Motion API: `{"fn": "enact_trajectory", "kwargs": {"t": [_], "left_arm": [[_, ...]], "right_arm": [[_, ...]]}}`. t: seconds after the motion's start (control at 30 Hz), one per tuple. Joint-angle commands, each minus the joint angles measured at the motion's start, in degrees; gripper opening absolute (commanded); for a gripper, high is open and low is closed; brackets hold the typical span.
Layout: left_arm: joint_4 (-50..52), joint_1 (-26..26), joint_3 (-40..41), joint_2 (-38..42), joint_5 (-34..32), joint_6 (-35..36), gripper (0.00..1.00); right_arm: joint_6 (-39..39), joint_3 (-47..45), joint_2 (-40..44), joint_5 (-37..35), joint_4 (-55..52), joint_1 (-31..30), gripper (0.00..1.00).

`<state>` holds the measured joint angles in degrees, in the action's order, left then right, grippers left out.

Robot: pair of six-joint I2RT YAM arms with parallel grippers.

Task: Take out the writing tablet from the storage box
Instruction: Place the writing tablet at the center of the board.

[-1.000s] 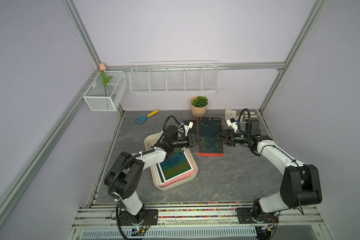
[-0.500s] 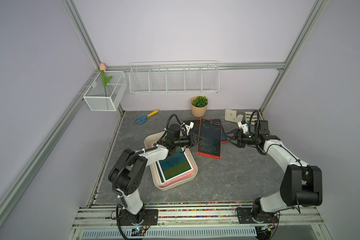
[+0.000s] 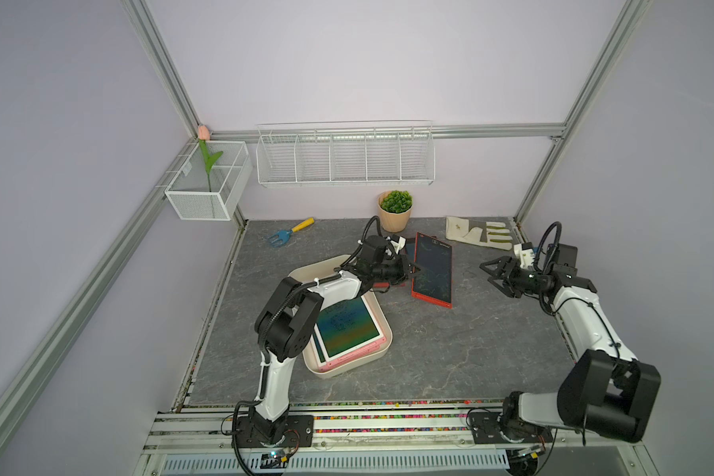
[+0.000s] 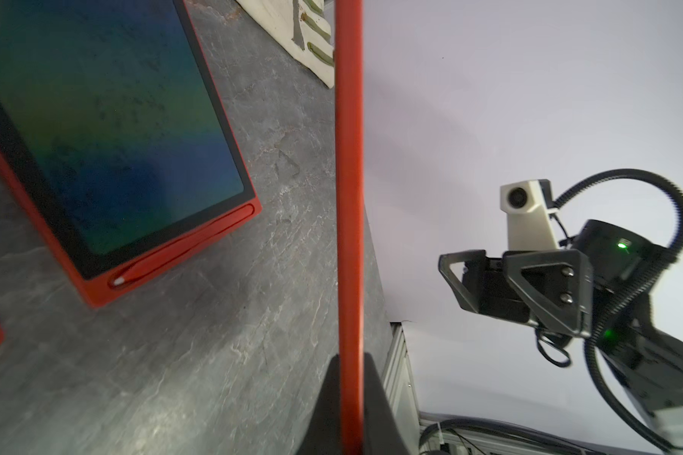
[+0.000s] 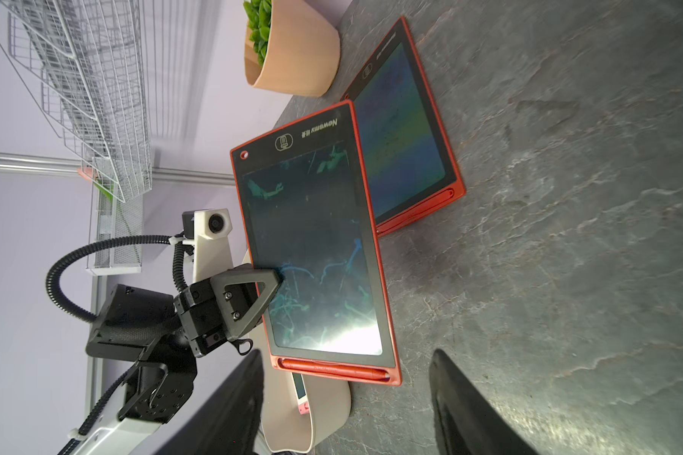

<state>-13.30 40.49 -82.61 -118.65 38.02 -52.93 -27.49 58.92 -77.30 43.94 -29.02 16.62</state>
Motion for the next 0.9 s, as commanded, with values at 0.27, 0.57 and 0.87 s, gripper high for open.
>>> {"fn": "enact_trajectory", "kwargs": {"t": [0.27,0.57,0.87], "left_arm": [[13.2,4.9,-28.0,-17.8,-12.1,-6.1,0.06],[19.8,8.5,-49.6,-31.6,-15.8,-10.1,0.06],[17.3,9.3,-49.8,-35.6,-19.3,-17.8,0.08]], "right_arm": [[2.1,0.2,7.6,-1.8,-3.0,1.7,0.68],[1.1,-1.3,10.3,-1.1,-1.4,1.8,0.68],[-0.3,-3.0,10.9,-0.2,0.4,1.7,0.68]]}}
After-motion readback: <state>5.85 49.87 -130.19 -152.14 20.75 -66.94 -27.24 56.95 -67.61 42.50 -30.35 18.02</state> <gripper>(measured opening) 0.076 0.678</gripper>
